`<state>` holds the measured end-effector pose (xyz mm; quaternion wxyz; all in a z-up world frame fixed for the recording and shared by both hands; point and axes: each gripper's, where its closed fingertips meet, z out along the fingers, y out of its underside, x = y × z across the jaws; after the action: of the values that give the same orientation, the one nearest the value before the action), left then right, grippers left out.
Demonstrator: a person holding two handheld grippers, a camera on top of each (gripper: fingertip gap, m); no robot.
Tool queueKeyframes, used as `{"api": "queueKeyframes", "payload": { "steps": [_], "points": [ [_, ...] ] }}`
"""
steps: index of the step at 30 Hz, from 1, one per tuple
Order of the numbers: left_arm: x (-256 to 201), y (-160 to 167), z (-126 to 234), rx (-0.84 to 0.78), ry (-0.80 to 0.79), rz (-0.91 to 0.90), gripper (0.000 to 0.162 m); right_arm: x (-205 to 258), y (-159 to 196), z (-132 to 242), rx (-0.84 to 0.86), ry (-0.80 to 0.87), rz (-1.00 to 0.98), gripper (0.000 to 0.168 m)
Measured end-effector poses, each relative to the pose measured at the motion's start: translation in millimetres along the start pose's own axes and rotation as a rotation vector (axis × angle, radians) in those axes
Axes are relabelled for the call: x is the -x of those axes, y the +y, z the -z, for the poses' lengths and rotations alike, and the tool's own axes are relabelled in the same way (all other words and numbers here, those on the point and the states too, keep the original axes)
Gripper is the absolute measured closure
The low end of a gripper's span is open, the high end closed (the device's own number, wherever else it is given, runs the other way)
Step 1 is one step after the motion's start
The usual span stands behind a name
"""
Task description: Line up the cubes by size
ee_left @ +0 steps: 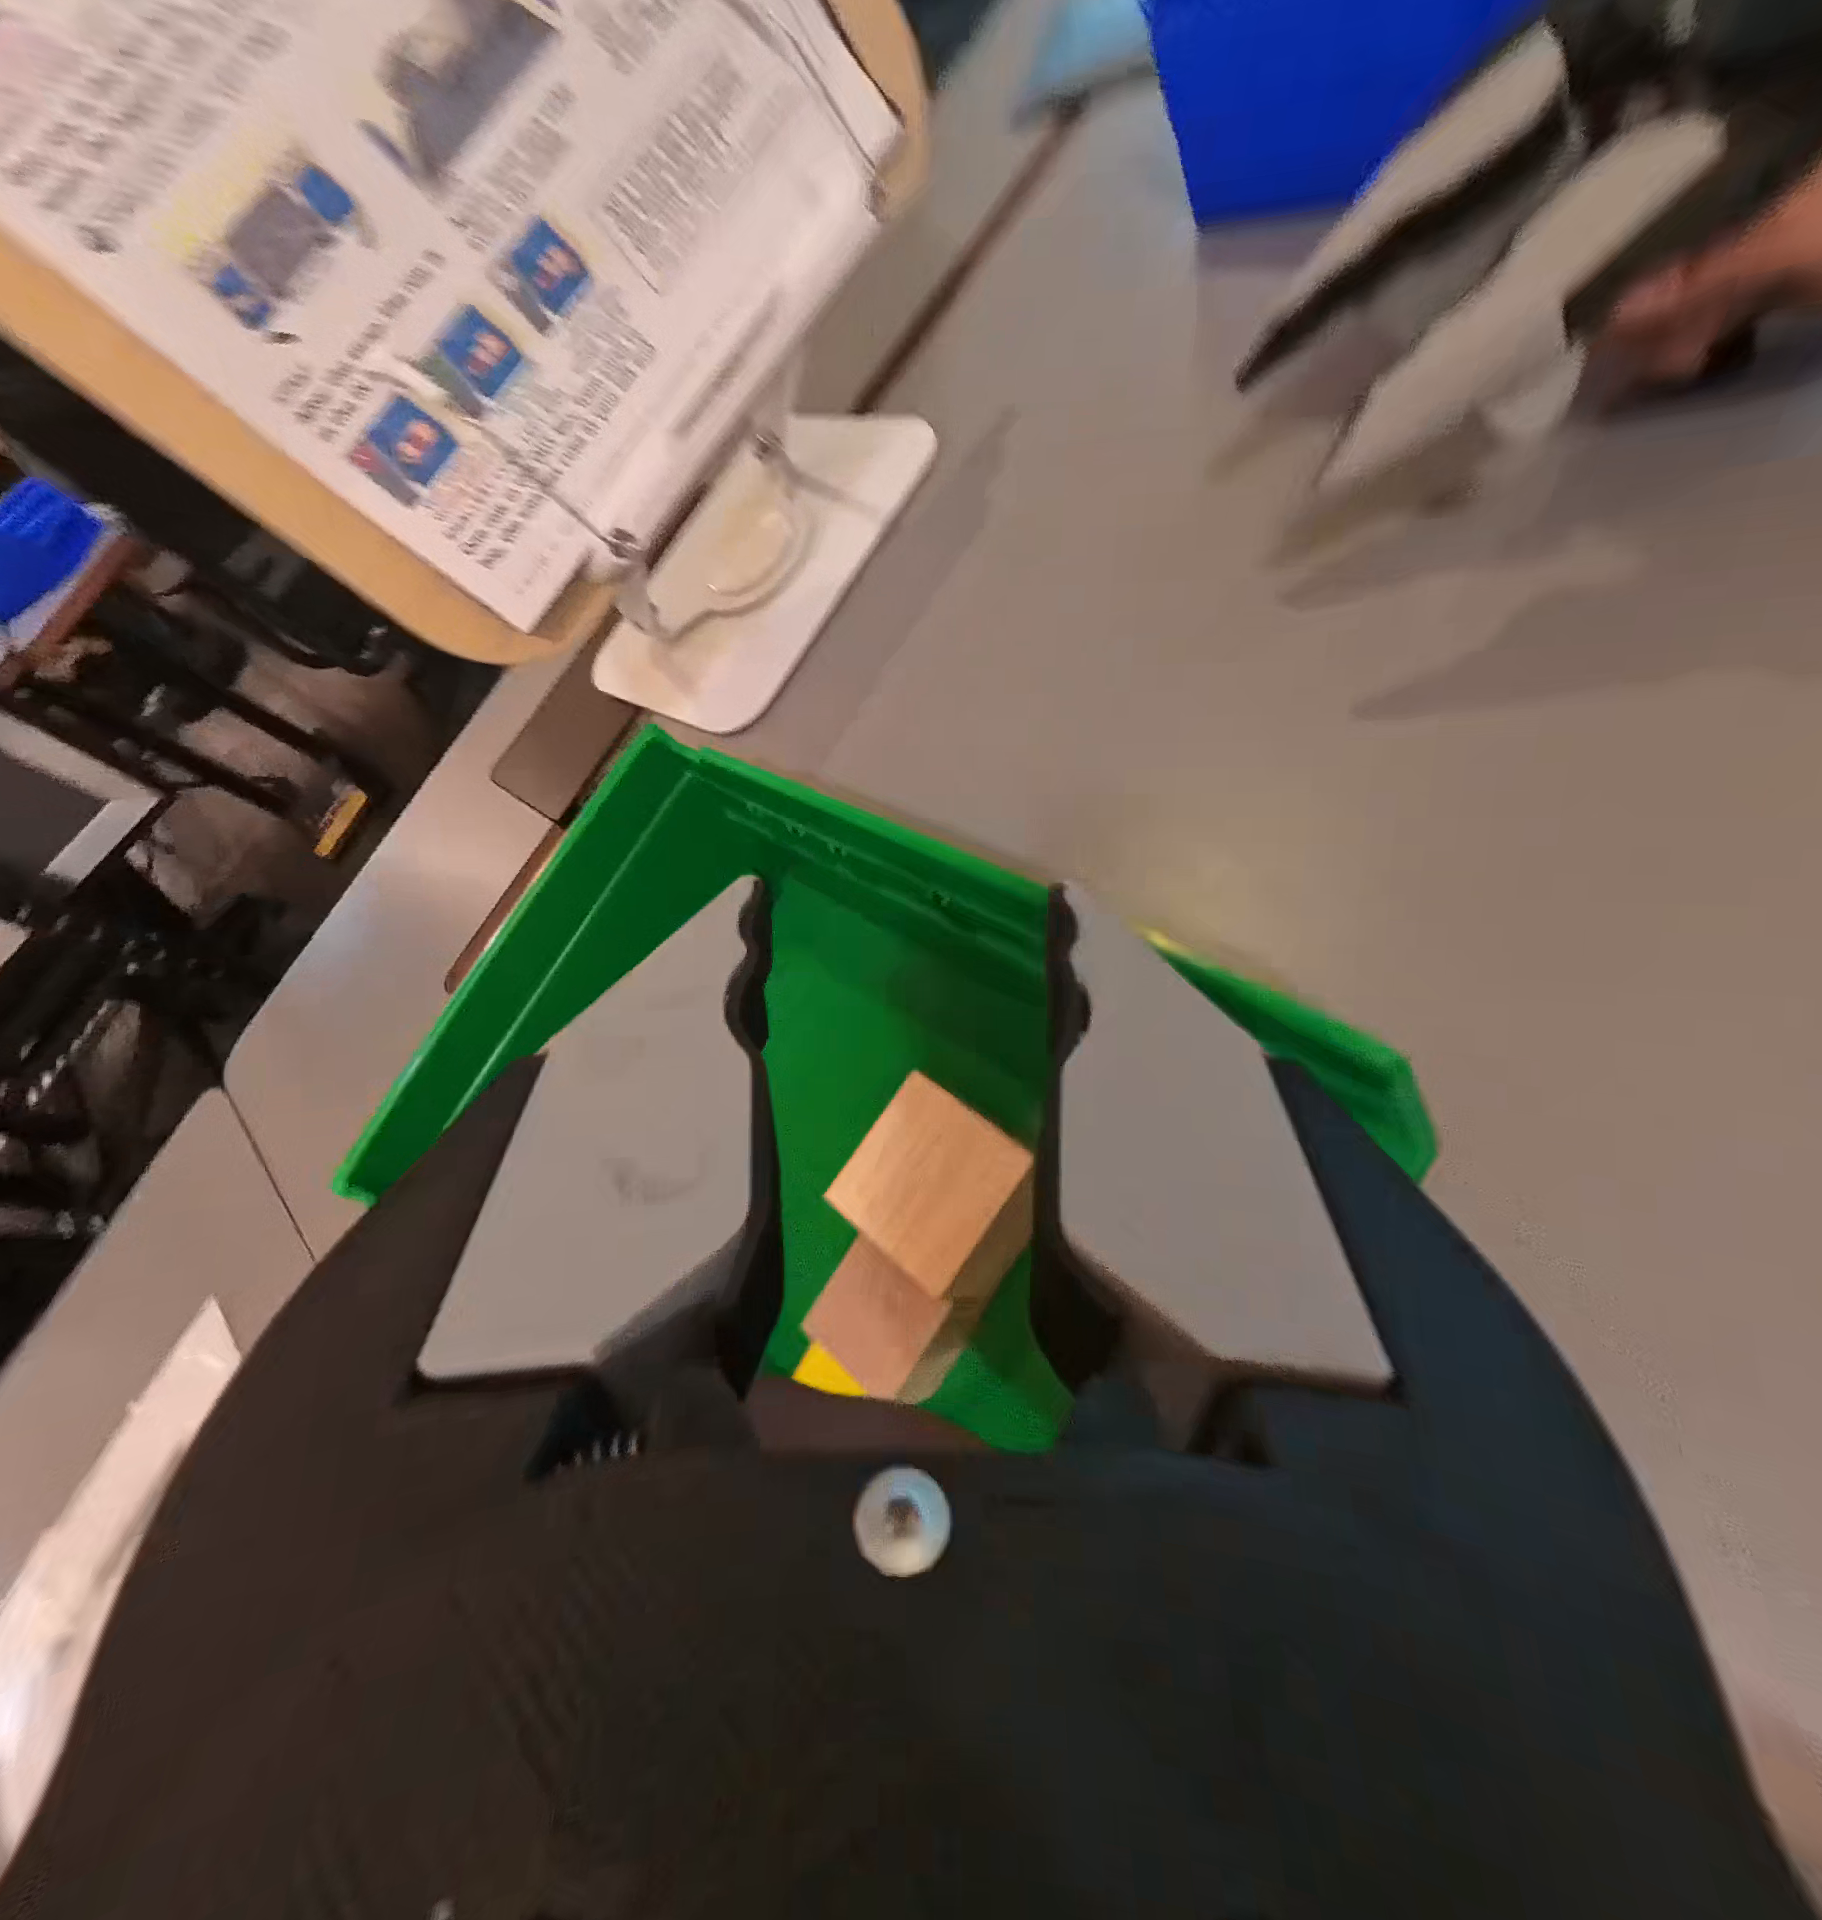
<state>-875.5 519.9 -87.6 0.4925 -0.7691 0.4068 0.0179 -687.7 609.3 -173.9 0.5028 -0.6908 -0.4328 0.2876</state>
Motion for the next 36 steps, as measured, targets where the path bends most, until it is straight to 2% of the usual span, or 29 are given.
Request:
{"api": "queueKeyframes", "payload": {
  "steps": [3, 6, 10, 18, 22, 26, 29, 33, 36],
  "points": [
    [-12.8, 19.8, -9.3, 0.083, 0.157, -0.192, 0.104, -0.2, -2.5, 1.9, -0.009, 0.002, 0.001, 0.109],
    [-17.9, 39.5, -17.6, 0.160, 0.237, -0.294, 0.109, -0.3, -3.2, 2.5, -0.013, -0.002, -0.005, 0.109],
    [-21.6, 67.1, -29.0, 0.281, 0.323, -0.298, 0.106, 0.3, -2.6, 1.8, -0.010, -0.003, -0.002, 0.109],
    [-15.6, 134.3, -51.0, 0.572, 0.369, -0.313, 0.093, 0.3, -3.6, 2.4, -0.013, -0.003, -0.004, 0.109],
    [-17.8, 151.7, -61.4, 0.617, 0.374, -0.351, 0.098, 1.4, -4.3, 2.8, -0.015, -0.007, -0.004, 0.109],
    [-12.9, 134.6, -60.3, 0.513, 0.335, -0.366, 0.101, 7.4, -6.4, 3.5, -0.024, -0.046, -0.013, 0.108],
    [0.4, 103.5, -49.7, 0.365, 0.239, -0.345, 0.101, 29.2, -12.2, 5.4, -0.045, -0.195, -0.057, 0.105],
    [15.6, 30.2, -24.7, 0.039, 0.082, -0.319, 0.101, 70.4, -26.1, 17.1, -0.084, -0.488, -0.165, 0.097],
    [-4.1, -32.2, -4.6, -0.229, 0.068, -0.321, 0.100, 95.3, -44.2, 34.6, -0.137, -0.708, -0.283, 0.092]
  ]
}}
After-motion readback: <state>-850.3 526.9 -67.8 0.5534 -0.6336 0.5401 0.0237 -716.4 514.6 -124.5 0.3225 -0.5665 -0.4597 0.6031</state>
